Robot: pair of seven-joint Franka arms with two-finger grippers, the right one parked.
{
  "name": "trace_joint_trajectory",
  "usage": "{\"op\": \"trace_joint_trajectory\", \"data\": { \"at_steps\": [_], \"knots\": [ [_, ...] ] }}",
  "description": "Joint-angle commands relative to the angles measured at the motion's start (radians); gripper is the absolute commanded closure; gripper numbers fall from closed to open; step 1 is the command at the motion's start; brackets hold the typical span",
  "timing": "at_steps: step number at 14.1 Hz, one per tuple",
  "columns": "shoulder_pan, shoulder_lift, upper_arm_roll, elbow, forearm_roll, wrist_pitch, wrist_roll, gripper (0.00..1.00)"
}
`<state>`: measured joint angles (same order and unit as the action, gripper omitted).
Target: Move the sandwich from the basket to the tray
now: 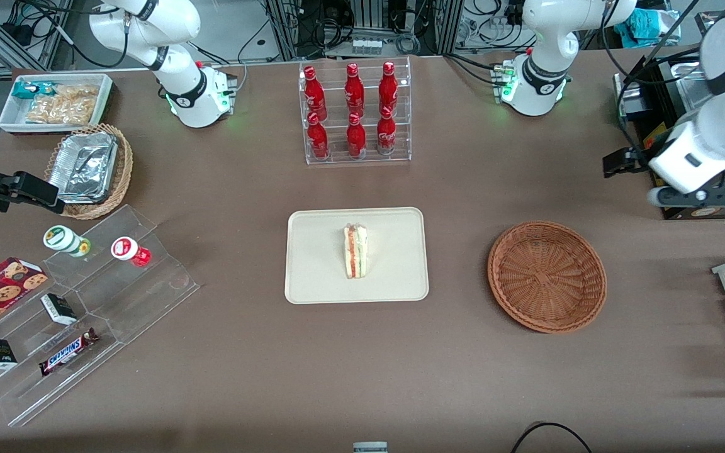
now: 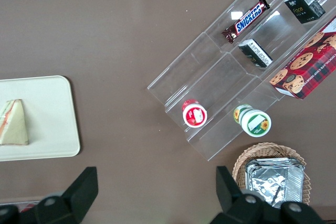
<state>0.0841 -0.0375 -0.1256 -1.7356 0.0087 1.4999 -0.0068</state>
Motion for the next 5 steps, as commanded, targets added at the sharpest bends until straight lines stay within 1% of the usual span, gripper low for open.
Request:
{"op": "trace_joint_trajectory", "data": {
  "at_steps": [1, 5],
  "knots": [
    [0.022, 0.010, -0.017, 0.070, -0.012, -0.009, 0.013, 0.00],
    [0.022, 0.008, -0.008, 0.077, -0.015, 0.040, 0.005, 0.00]
  ]
}}
